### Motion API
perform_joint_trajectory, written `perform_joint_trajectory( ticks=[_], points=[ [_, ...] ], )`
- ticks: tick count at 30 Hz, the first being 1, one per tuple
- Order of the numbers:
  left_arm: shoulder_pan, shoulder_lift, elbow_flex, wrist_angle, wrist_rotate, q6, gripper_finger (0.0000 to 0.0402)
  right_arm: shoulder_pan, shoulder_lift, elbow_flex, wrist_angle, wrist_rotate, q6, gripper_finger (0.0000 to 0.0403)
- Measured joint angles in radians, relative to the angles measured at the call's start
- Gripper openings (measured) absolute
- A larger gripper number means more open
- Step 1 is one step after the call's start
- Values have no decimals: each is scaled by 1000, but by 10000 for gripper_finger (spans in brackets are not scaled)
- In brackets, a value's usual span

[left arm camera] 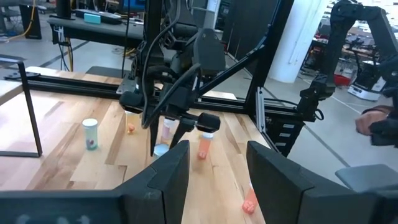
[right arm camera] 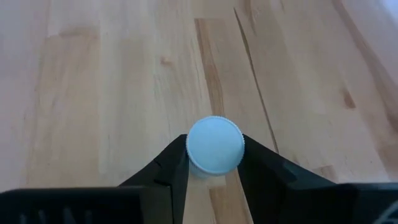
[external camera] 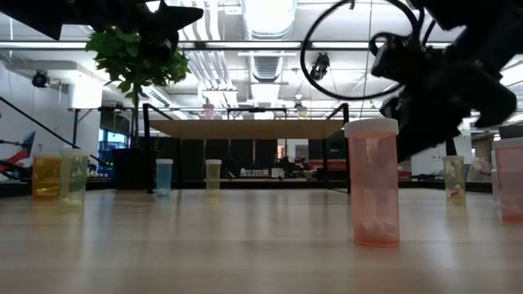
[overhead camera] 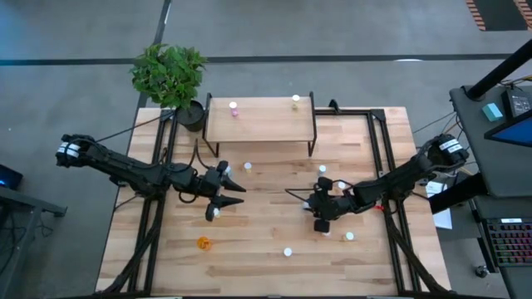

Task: Pick and place medicine bottles onto shelf by color
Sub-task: Put the blue pill bottle on the shelf

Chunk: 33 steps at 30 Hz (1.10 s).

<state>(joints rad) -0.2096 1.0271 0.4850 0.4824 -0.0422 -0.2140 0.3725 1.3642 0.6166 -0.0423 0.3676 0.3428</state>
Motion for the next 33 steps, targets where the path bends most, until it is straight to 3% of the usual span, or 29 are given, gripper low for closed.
perform_joint_trajectory(
  ticks=[5,13,16,24,29,33],
  points=[
    [0,-4,0,7,0,23,144,-6,-21,100,-41,-3,6,110],
    [0,-46,0,7,-1,65,144,-96,-27,418,-277,-58,-15,108],
    [0,-63,0,7,-1,68,144,-152,-23,516,-314,-110,-40,108],
    [0,-90,0,5,-1,70,144,-349,-19,680,-354,-124,-144,107],
    [0,-93,0,6,-1,73,144,-497,34,739,-356,-265,-192,107],
    [0,-95,-1,7,-1,73,144,-598,114,807,-377,-293,-230,107]
  ],
)
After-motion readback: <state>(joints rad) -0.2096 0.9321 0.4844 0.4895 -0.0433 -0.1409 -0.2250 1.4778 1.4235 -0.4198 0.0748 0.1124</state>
